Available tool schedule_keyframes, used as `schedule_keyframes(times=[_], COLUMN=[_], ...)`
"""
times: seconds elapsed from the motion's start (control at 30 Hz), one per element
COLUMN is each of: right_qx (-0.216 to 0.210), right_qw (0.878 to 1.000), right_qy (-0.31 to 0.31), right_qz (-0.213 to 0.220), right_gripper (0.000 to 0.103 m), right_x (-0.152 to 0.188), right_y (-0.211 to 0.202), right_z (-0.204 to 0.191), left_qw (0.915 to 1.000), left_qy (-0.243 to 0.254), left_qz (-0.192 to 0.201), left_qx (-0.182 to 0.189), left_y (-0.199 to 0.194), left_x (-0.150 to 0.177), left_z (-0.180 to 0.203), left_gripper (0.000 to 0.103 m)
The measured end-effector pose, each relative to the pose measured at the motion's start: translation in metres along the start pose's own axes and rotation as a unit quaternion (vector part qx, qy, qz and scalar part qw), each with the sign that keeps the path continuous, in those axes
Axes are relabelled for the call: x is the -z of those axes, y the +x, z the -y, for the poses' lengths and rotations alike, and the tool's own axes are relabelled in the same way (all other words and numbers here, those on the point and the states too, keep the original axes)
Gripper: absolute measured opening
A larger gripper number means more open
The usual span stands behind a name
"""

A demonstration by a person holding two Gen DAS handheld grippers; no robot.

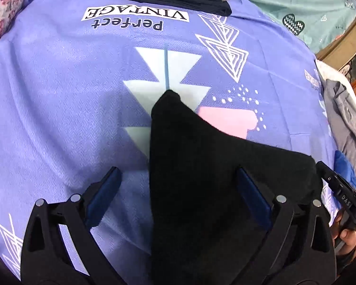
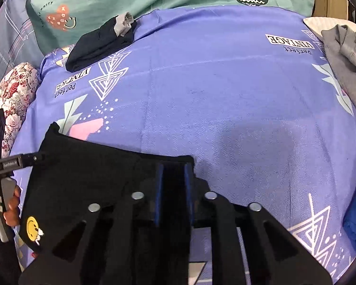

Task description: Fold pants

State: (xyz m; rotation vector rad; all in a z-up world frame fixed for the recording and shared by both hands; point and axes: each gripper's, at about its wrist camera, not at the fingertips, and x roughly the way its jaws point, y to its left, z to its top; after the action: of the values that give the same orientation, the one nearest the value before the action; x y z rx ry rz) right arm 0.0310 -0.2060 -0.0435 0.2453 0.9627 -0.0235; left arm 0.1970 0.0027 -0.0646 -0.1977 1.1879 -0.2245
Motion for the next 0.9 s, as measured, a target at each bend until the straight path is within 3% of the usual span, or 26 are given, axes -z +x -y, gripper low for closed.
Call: schedule_keyframes(times=[0.07, 0.17, 0.27, 0.3, 0.4, 0.43, 0.57, 0.6, 0.63, 0.73, 0.9], right_qx=[-0.006, -0.035, -0.125, -0.131, -0.119, -0.095, -0.083, -0.096, -0.117, -0.167, -0.185], right_qw=[1.000, 0.999, 0.992, 0.991, 0.991, 0.993, 0.994, 0.993, 0.992, 0.986, 0.976], right_qy=[0.006, 0.018, 0.007, -0.005, -0.047, -0.066, -0.074, -0.061, -0.044, 0.014, 0.112], right_qz=[-0.002, 0.016, 0.022, 0.018, -0.023, -0.033, -0.025, -0.024, -0.019, 0.003, -0.012], right_gripper=[0.024, 0.024, 0.024, 0.024, 0.024, 0.022, 0.026, 0.033, 0.048, 0.070, 0.072], right_x=[0.001, 0.007, 0.022, 0.030, 0.058, 0.069, 0.077, 0.074, 0.070, 0.061, 0.065], right_y=[-0.003, -0.026, -0.055, -0.060, -0.057, -0.051, -0.051, -0.055, -0.059, -0.072, -0.062], right_z=[0.002, 0.005, -0.002, -0.007, -0.021, -0.025, -0.028, -0.026, -0.022, 0.001, 0.046], left_qw=[0.9999, 0.9998, 0.9986, 0.9984, 0.9979, 0.9980, 0.9989, 0.9988, 0.9982, 0.9957, 0.9924], left_qy=[-0.001, -0.015, -0.017, -0.016, -0.018, -0.022, -0.033, -0.035, -0.038, -0.043, -0.056], left_qz=[-0.003, 0.004, 0.020, 0.023, 0.022, 0.020, 0.008, 0.008, 0.004, -0.006, -0.021], left_qx=[-0.011, 0.013, 0.045, 0.050, 0.057, 0.056, 0.032, 0.035, 0.047, 0.082, 0.107], left_y=[-0.001, -0.017, -0.041, -0.045, -0.050, -0.049, -0.035, -0.038, -0.040, -0.046, -0.042], left_x=[0.004, 0.014, 0.034, 0.040, 0.064, 0.070, 0.085, 0.085, 0.083, 0.079, 0.077], left_z=[0.003, 0.002, 0.002, 0.003, 0.001, 0.000, -0.001, -0.001, -0.001, -0.001, -0.005], left_gripper=[0.099, 0.099, 0.099, 0.099, 0.099, 0.099, 0.099, 0.099, 0.099, 0.099, 0.099])
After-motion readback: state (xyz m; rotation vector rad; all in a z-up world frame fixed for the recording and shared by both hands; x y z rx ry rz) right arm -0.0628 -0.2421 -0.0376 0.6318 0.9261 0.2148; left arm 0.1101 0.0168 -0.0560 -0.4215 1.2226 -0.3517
